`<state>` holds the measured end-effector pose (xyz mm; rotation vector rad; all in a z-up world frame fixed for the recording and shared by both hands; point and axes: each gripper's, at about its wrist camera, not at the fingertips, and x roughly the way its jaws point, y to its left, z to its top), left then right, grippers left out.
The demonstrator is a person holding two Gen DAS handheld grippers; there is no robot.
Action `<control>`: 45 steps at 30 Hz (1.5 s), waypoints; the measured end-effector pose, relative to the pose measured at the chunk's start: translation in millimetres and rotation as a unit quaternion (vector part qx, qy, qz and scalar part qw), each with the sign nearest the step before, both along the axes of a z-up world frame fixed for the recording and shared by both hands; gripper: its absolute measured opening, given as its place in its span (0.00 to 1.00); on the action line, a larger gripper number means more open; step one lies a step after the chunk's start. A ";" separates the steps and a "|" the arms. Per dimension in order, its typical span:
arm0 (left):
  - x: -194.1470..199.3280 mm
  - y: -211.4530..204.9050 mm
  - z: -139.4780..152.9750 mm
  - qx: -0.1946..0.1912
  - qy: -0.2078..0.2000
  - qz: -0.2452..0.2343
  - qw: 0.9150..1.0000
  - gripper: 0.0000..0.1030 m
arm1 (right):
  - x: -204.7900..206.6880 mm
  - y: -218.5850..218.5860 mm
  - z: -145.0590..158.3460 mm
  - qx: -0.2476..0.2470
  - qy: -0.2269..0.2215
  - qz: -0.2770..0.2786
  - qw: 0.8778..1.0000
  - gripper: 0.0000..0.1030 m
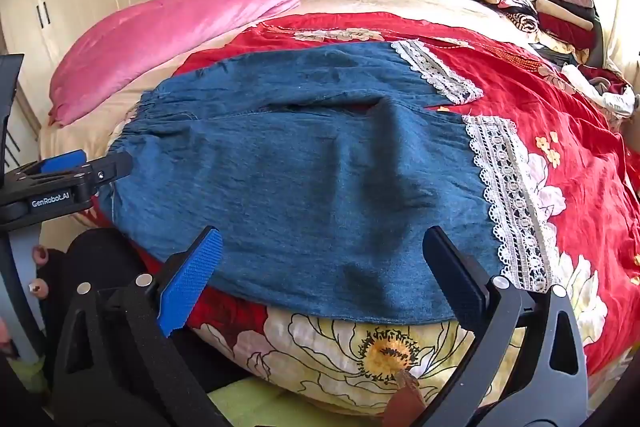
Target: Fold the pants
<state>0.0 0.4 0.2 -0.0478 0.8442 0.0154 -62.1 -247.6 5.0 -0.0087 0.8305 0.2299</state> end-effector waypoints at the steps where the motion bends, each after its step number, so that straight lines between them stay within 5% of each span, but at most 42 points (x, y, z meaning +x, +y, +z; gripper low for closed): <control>1: -0.1 0.2 0.4 -0.001 0.000 0.000 1.000 0.96 | -1.4 0.2 -0.5 0.000 -0.001 0.000 1.000 0.92; 45: -8.3 -4.2 0.6 -0.004 0.002 -0.009 1.000 0.96 | -4.6 2.7 5.9 -0.011 -0.014 0.000 1.000 0.92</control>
